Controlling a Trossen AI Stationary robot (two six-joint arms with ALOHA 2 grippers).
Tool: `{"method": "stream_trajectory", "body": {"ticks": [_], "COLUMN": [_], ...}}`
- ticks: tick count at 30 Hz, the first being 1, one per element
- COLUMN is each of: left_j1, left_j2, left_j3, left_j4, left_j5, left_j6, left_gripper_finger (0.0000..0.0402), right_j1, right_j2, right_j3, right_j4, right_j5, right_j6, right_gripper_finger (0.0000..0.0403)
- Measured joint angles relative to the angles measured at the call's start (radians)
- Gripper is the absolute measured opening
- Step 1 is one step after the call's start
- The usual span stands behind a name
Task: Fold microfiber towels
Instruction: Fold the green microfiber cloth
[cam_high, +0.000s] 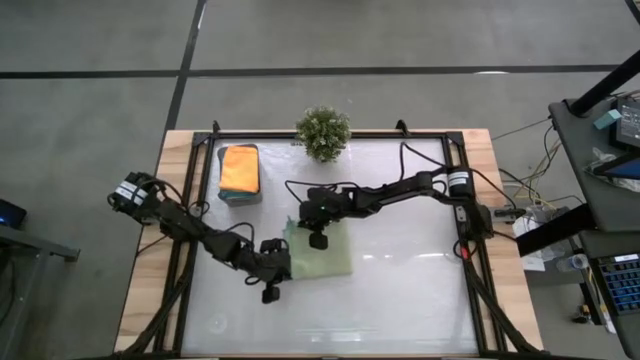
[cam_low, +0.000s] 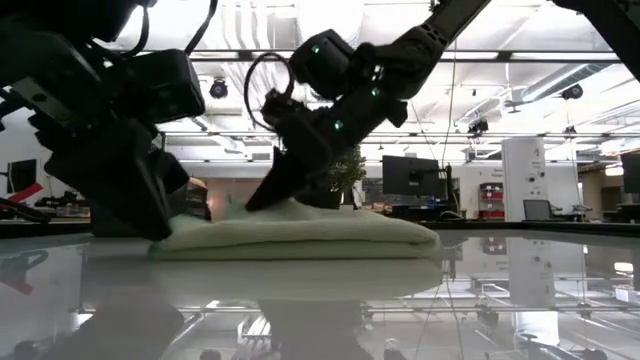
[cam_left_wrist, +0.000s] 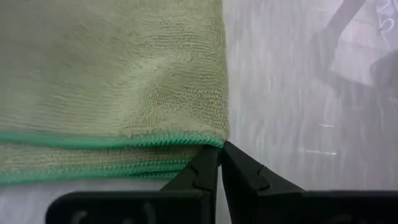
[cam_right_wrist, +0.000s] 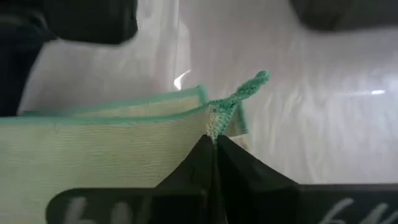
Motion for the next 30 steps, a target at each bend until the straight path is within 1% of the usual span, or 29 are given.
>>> {"method": "stream_trajectory", "body": {"ticks": [10,16,25,30], "left_j1": [-0.010,-0.010,-0.009,-0.009], "left_j2": [0.000,-0.035,-0.114,-0.133], "left_j3": [0.000,0.004,0.005,0.005], "left_j4": [-0.012,-0.026,-0.111,-0.137], "left_j5": [0.010,0.046,0.048,0.058], "left_j6": [-0.024,-0.028,-0.030,-0.058], "left_gripper_finger": [0.0004,0.0004,0.0004,0.0004], "right_j1": [0.001,0.000,0.014,0.014], "right_j2": [-0.018,-0.018,-0.016,-0.016], "right_j3": [0.000,0.000,0.000,0.000], "right_j4": [0.126,0.128,0.135,0.148], "right_j5": [0.000,0.000,0.002,0.002], "right_j6": [-0.070,-0.073,-0.105,-0.108], "right_gripper_finger": [0.0009,0.0009,0.0009,0.0009]}}
